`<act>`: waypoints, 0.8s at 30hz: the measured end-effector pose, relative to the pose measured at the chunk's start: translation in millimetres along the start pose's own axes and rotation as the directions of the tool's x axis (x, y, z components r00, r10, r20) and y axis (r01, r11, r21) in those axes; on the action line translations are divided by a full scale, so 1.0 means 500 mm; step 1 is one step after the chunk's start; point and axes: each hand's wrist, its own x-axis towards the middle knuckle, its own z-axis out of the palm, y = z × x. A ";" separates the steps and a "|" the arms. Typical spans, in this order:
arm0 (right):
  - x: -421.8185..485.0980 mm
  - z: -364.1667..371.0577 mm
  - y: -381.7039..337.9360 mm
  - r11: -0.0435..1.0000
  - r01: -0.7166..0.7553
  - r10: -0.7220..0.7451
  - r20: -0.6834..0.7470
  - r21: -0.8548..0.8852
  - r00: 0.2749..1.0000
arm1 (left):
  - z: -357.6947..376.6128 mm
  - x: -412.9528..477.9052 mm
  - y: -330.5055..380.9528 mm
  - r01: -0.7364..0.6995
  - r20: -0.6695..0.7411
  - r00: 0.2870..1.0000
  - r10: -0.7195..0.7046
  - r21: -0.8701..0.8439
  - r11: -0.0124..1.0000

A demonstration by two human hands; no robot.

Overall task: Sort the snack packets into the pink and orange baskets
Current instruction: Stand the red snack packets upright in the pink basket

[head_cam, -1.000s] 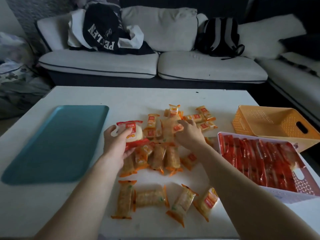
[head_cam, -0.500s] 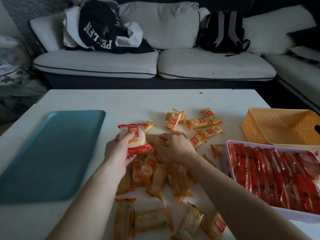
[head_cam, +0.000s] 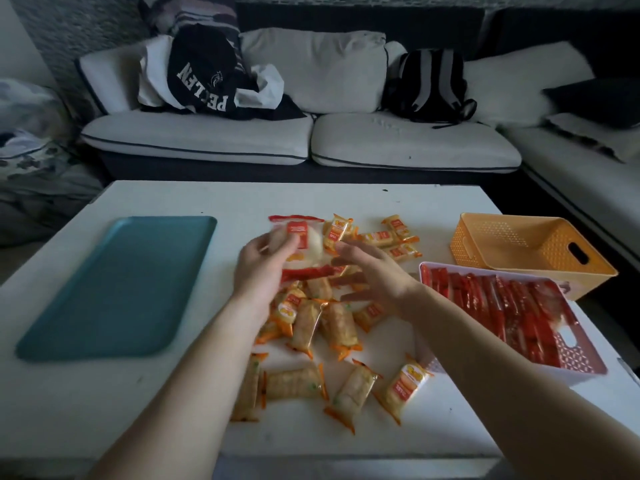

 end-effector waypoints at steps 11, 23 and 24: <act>-0.168 -0.197 0.009 0.989 0.135 -0.094 -0.436 0.065 0.895 | 0.195 -0.146 -0.021 -0.017 0.218 0.975 -0.050 0.296 0.955; -0.258 -0.449 0.105 0.800 -0.346 -0.141 -0.714 -0.490 0.686 | 0.449 -0.188 -0.055 -0.373 0.335 0.922 0.194 0.635 0.677; -0.254 -0.453 0.110 0.806 -0.335 -0.142 -0.709 -0.488 0.691 | 0.466 -0.189 -0.055 -0.388 0.369 0.913 0.176 0.648 0.656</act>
